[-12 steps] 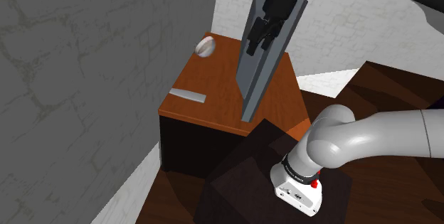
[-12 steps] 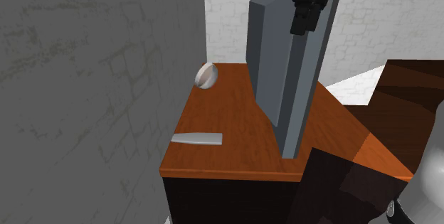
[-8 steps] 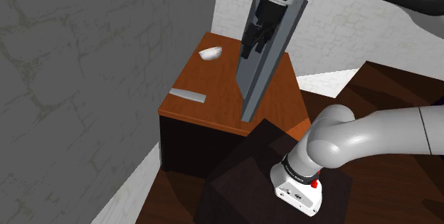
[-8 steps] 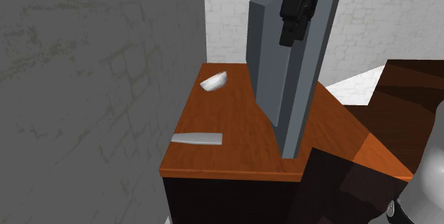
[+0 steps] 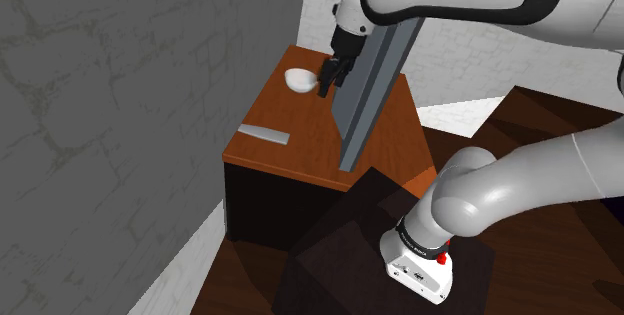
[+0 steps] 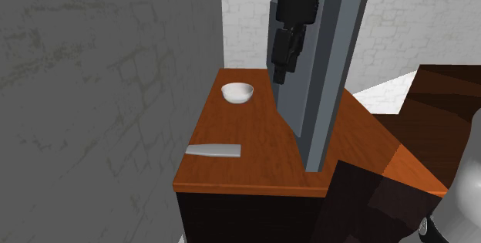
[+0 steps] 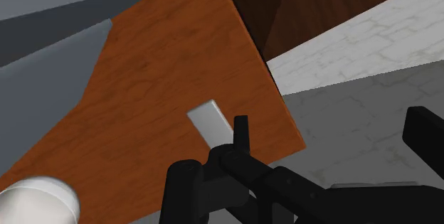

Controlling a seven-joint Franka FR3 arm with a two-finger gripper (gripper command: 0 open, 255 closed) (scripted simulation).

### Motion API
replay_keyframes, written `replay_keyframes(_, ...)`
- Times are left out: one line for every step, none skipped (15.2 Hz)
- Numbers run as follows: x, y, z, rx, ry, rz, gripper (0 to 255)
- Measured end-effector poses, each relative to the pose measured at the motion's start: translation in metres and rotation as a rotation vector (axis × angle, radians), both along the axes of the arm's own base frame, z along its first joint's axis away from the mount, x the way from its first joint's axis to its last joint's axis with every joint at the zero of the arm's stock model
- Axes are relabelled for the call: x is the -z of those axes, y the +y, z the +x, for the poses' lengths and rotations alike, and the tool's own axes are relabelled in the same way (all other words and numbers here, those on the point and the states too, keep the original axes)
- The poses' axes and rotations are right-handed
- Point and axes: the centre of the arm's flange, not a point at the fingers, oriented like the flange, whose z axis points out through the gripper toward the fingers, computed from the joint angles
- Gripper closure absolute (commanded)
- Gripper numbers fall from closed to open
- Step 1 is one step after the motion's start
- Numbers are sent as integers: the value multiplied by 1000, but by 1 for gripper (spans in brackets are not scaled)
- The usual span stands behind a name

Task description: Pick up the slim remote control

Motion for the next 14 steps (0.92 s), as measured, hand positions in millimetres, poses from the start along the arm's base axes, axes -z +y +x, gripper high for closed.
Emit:
replay_keyframes(8, -1, 8, -13, 1, -2, 0)
replay_keyframes(19, -5, 17, -26, 3, -4, 0)
replay_keyframes(28, -7, 27, -38, 4, -7, 0)
replay_keyframes(36, -7, 35, -51, 5, -9, 0)
replay_keyframes(47, -11, 45, -64, 7, -11, 0)
replay_keyframes(60, -13, 50, -77, 8, -13, 0)
replay_keyframes(68, -13, 61, -90, 9, -16, 0)
replay_keyframes(75, -16, 70, -103, 10, -18, 0)
replay_keyframes(86, -20, 77, -116, 12, -20, 0)
replay_keyframes(99, -20, 83, -128, 14, -22, 0)
replay_keyframes(110, -22, 93, -141, 14, -25, 0)
replay_keyframes(119, -24, 103, -154, 16, -27, 0)
replay_keyframes(128, -26, 112, -167, 17, -30, 0)
replay_keyframes(140, -24, 121, -180, 18, -31, 0)
